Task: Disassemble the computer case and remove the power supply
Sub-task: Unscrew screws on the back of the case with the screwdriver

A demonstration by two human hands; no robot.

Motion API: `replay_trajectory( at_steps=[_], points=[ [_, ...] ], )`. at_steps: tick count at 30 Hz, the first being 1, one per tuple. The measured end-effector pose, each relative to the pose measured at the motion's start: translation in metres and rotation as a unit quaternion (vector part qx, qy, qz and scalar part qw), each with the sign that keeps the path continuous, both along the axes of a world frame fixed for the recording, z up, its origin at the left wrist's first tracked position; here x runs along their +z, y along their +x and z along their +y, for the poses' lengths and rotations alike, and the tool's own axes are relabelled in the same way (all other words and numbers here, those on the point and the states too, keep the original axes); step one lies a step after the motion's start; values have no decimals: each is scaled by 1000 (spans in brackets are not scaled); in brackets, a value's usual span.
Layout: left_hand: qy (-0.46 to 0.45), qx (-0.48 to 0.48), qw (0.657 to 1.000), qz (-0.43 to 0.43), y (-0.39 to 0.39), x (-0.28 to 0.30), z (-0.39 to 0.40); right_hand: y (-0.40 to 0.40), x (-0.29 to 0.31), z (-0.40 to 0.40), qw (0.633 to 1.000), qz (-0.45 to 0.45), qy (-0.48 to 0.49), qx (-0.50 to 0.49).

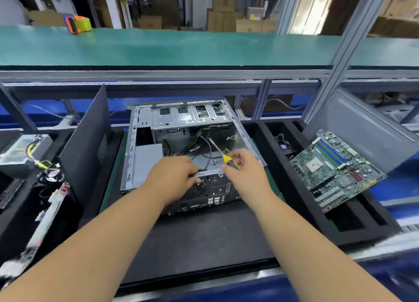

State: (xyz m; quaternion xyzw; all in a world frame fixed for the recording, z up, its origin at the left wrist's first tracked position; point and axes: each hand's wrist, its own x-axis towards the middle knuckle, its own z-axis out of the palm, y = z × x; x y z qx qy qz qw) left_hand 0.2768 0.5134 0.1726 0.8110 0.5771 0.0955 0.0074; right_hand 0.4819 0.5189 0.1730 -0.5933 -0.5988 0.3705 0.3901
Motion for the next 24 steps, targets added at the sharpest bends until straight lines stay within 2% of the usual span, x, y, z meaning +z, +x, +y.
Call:
replay_trajectory(
  at_steps=[3, 7, 17, 22, 24],
  points=[
    [15, -23, 999, 28, 2, -2, 5, -3, -4, -13, 999, 9, -11, -38],
    [26, -26, 999, 19, 9, -3, 8, -2, -8, -25, 998, 16, -29, -60],
    [-59, -44, 996, -48, 19, -3, 25, 17, -13, -42, 996, 65, -64, -19],
    [-73, -69, 995, -20, 26, -10, 31, 19, -12, -53, 994, 79, -79, -14],
    [-71, -72, 994, -51, 23, -12, 32, 18, -12, -57, 993, 84, -84, -20]
  ],
)
